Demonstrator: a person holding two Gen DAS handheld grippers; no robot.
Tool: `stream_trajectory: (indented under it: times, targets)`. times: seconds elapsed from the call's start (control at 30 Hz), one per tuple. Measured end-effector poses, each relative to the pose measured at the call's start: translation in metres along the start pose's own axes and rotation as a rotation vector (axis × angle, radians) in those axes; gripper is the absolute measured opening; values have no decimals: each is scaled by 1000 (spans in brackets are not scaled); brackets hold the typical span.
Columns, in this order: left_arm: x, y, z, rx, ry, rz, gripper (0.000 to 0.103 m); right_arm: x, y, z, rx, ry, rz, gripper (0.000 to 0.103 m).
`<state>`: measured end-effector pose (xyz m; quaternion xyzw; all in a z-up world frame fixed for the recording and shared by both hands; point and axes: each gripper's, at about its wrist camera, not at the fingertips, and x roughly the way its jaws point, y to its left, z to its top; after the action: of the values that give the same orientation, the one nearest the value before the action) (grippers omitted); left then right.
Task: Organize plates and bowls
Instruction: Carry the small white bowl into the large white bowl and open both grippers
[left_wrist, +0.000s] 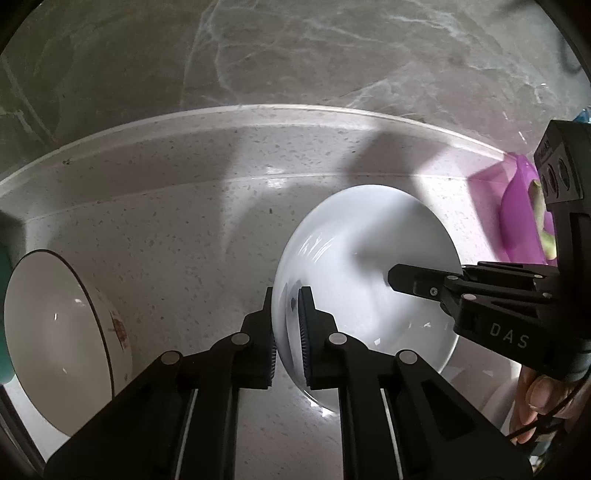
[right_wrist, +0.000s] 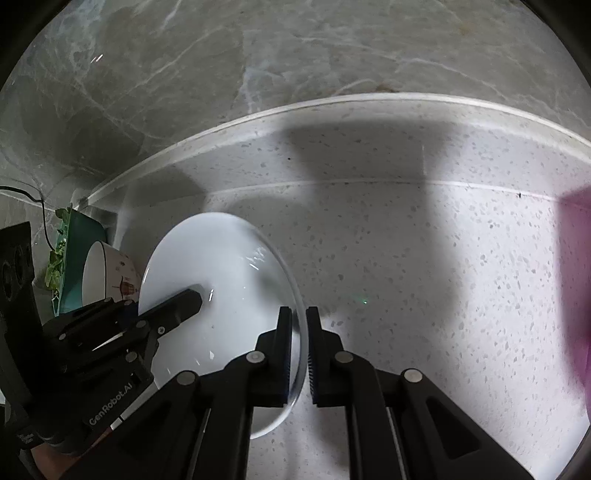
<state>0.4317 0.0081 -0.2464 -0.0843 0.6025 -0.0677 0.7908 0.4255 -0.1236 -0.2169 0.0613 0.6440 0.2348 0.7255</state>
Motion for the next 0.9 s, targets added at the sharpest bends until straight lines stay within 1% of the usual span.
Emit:
stream_trajectory:
  times: [0.13,0.27,0.37,0.53,0.7,0.73,0.83,0.9]
  targets:
    - [-20,-12,-5,15,-19,-11,9,-18,-8,-7,17,-17,5,10]
    - [-39,-38,-11,50,-39,-37,9,-45,-15,-19,32,-48,-2,10]
    - [-54,-64,-21,89,-49,-68,9,-70,-25,-36,54,-71,-6,10]
    - [-74,-111,-48,157,-55,-121,9,-110,-37,-76,79,-101,-35,10]
    - [-90,-163,-89,236,-39,-183,9,-143,-51,-123,114,-125,-72,10]
    - [-93,-167,-97,245,-35,-192,9,-149,-57,-134,126,-131,-78,10]
    - [-84,-197,-118,289,-5,-214,9,-165,-75,-168,173,-153,-95,10]
    - [-76,-213,-135,316,28,-223,9,-169,-84,-188,199,-162,-106,10]
